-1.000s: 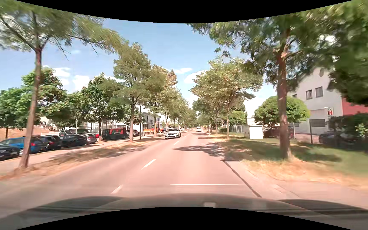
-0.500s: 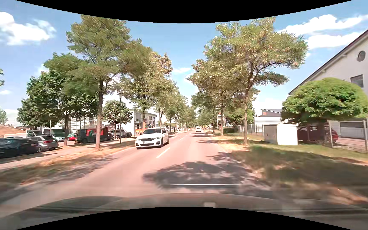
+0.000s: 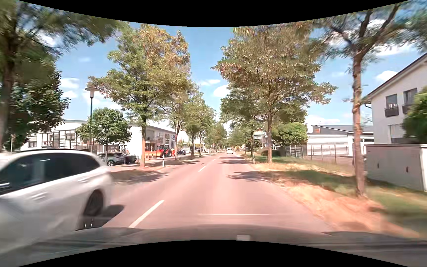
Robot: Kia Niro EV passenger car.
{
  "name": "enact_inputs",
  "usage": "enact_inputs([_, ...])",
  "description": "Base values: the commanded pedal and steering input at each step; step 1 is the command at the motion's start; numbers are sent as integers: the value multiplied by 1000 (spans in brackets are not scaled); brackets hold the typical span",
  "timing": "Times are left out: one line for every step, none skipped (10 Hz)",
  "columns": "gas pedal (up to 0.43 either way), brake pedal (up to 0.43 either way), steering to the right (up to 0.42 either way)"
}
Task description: Follow the waypoints while adhering to traffic rules and regulations
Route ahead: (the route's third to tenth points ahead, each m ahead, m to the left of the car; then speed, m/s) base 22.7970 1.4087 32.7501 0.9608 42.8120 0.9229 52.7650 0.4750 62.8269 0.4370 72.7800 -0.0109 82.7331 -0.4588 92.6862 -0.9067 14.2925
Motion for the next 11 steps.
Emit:
enact_inputs([138,0,1])
enact_inputs([138,0,2])
enact_inputs([138,0,1])
enact_inputs([138,0,2])
enact_inputs([138,0,2])
enact_inputs([138,0,2])
enact_inputs([138,0,2])
enact_inputs([138,0,3])
enact_inputs([138,0,2])
enact_inputs([138,0,3])
enact_inputs([138,0,3])
